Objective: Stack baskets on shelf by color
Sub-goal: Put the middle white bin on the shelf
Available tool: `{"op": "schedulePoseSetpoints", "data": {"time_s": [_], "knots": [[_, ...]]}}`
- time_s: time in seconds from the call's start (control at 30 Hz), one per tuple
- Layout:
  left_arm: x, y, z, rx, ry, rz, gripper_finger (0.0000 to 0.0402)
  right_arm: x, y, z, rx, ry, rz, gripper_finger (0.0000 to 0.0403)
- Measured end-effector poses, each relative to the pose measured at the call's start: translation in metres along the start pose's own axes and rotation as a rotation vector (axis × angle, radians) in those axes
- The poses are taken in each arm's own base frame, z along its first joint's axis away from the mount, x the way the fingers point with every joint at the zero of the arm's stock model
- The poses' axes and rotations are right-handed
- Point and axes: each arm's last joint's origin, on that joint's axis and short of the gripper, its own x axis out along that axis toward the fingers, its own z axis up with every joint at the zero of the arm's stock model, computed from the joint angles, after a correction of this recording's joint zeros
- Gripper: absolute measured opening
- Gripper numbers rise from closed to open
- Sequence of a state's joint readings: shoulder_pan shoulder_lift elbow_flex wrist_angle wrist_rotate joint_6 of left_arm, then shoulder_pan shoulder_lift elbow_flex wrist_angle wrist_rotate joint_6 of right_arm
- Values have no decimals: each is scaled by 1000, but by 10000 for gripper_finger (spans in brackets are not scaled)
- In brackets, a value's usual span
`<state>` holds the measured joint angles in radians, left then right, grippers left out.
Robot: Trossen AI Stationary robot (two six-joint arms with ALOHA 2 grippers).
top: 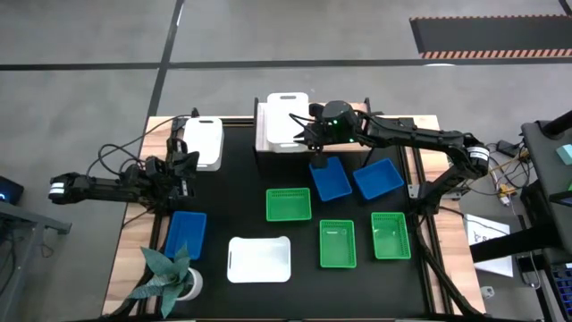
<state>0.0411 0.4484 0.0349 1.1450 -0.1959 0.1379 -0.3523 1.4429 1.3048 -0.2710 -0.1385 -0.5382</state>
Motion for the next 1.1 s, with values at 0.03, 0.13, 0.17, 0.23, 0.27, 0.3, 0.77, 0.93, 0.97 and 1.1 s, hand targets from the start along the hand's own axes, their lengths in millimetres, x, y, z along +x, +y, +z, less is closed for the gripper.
{"op": "schedulePoseSetpoints", "data": {"time_s": [0.03,0.13,0.17,0.23,0.27,0.3,0.77,0.93,0.97,1.1], "knots": [[0,0,0,0,0,0,0,0,0,0,2,0,0,46],[0,0,0,0,0,0,0,0,0,0,11,0,0,62],[0,0,0,0,0,0,0,0,0,0,15,1,-2,68],[0,0,0,0,-1,0,0,-1,0,0,22,4,-9,74],[0,0,0,0,-2,0,0,-2,0,1,26,2,-12,75],[0,0,0,0,-2,0,0,-4,-1,2,32,-3,-14,76],[0,0,0,0,1,0,0,-48,-13,23,162,43,-189,76],[0,0,0,0,1,0,0,-54,-10,10,168,221,-245,60],[0,0,0,0,2,0,0,-53,-10,6,184,252,-243,55],[0,0,0,0,1,0,0,-40,-13,-10,230,344,-233,32]]}}
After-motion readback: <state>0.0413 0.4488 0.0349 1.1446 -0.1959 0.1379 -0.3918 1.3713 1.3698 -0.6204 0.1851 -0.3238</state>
